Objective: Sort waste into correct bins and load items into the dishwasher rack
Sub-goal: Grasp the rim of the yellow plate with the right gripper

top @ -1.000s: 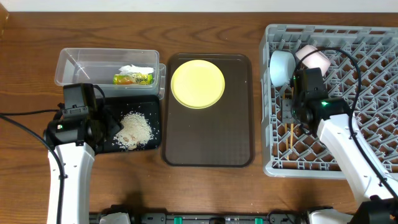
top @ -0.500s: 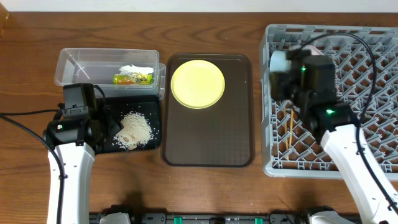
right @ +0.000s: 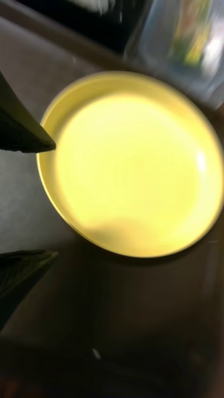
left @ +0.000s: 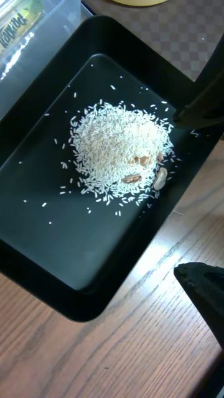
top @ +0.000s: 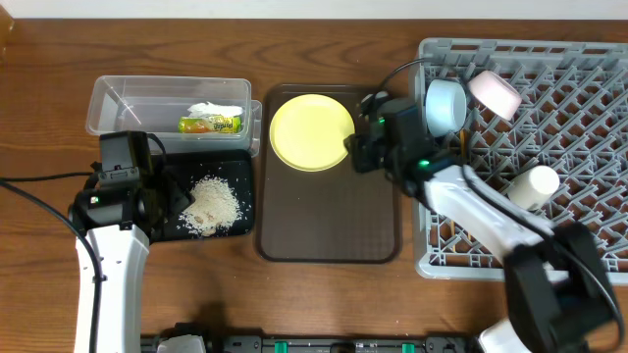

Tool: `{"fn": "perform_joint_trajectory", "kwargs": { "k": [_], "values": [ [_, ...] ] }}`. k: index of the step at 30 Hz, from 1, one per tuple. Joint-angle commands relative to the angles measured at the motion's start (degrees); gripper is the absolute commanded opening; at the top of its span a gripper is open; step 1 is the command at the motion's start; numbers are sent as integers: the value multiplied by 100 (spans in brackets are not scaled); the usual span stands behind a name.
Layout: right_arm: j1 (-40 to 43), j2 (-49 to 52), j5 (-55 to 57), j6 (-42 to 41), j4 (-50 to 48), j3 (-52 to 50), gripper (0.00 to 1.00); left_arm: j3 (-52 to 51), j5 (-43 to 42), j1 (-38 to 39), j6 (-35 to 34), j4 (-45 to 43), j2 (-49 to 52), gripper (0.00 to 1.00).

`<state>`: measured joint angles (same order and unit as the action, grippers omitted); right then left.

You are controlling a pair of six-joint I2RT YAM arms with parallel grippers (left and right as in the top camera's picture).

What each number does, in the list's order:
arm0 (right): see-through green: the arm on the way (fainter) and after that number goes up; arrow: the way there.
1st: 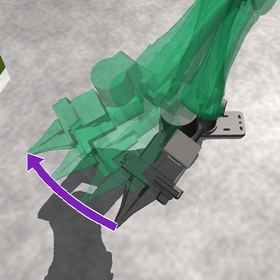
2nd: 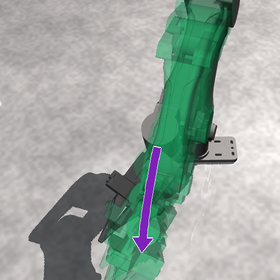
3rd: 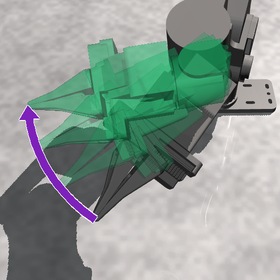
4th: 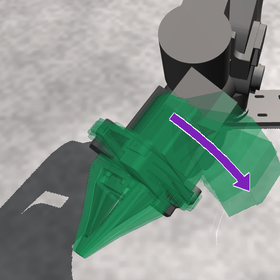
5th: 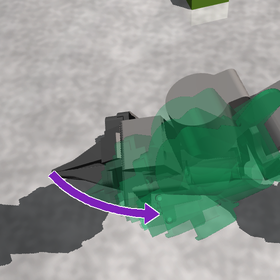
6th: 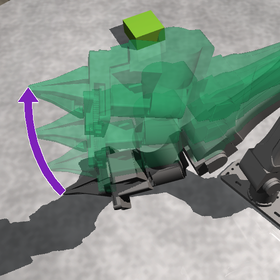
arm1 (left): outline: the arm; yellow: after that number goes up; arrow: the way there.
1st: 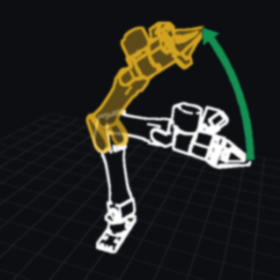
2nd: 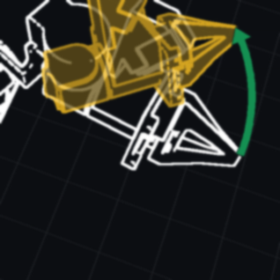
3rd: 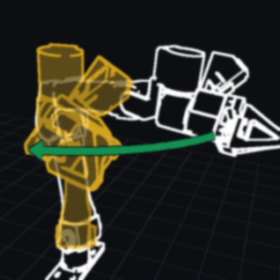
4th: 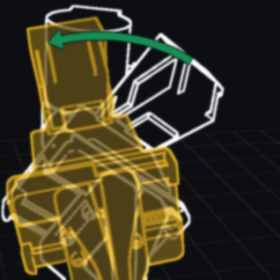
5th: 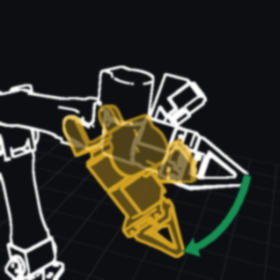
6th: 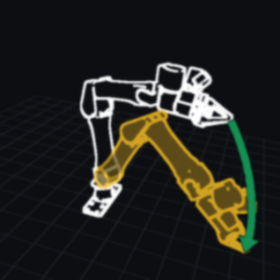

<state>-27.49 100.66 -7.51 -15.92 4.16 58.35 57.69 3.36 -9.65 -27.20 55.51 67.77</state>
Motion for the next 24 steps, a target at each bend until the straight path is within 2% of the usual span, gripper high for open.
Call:
{"fn": "perform_joint_trajectory", "kwargs": {
  "k": [1,6,10,13,16,20,24],
  "values": [
    [-166,415,501,-522,-203,57,47,68,7,-28,-15,15,35,72],
    [-260,951,625,-896,-487,57,44,68,7,-28,-15,15,35,72],
    [-260,1143,619,-1152,-424,57,30,68,7,-28,-15,17,35,71],
    [-251,1062,621,-1147,-391,57,24,68,7,-28,-15,20,35,71],
    [-188,817,636,-1137,-319,59,19,68,4,-28,-15,20,35,71],
    [-11,186,925,-872,-83,59,5,68,4,-28,-15,17,35,71],
    [155,-608,1305,-302,306,59,3,68,4,-28,-15,17,35,71]
  ]
}}
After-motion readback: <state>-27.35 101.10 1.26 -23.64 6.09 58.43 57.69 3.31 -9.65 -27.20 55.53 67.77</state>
